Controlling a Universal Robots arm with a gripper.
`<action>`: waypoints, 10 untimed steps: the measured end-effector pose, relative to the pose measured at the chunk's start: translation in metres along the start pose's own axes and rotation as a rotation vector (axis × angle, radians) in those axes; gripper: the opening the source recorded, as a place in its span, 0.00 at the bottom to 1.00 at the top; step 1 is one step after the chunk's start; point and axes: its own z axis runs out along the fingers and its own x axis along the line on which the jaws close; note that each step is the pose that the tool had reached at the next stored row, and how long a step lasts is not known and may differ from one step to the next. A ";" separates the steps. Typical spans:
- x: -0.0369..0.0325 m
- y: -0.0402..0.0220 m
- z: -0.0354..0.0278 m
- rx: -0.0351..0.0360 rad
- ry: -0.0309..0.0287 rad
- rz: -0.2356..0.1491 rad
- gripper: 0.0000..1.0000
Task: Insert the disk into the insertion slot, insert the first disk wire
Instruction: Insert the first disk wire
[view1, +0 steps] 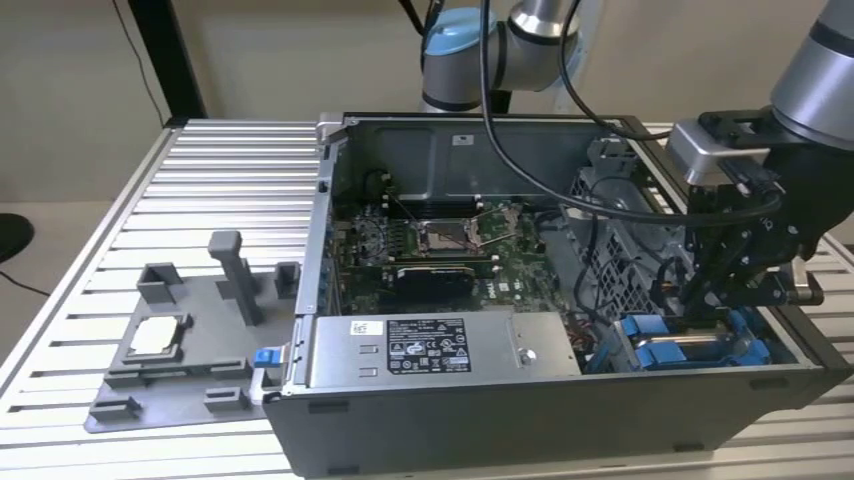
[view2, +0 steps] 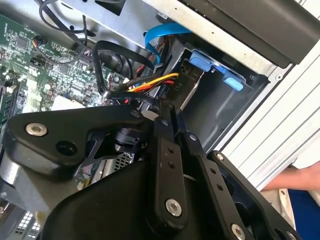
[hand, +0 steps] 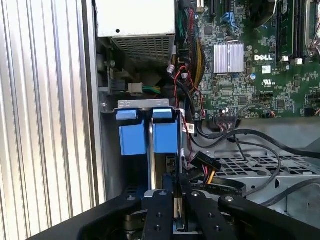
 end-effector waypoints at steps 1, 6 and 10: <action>0.0000 0.0000 0.0004 0.0000 0.0000 0.000 0.00; 0.0000 0.0000 0.0023 0.0000 -0.0001 0.000 0.00; -0.0001 0.0000 0.0036 0.0000 0.0001 0.000 0.00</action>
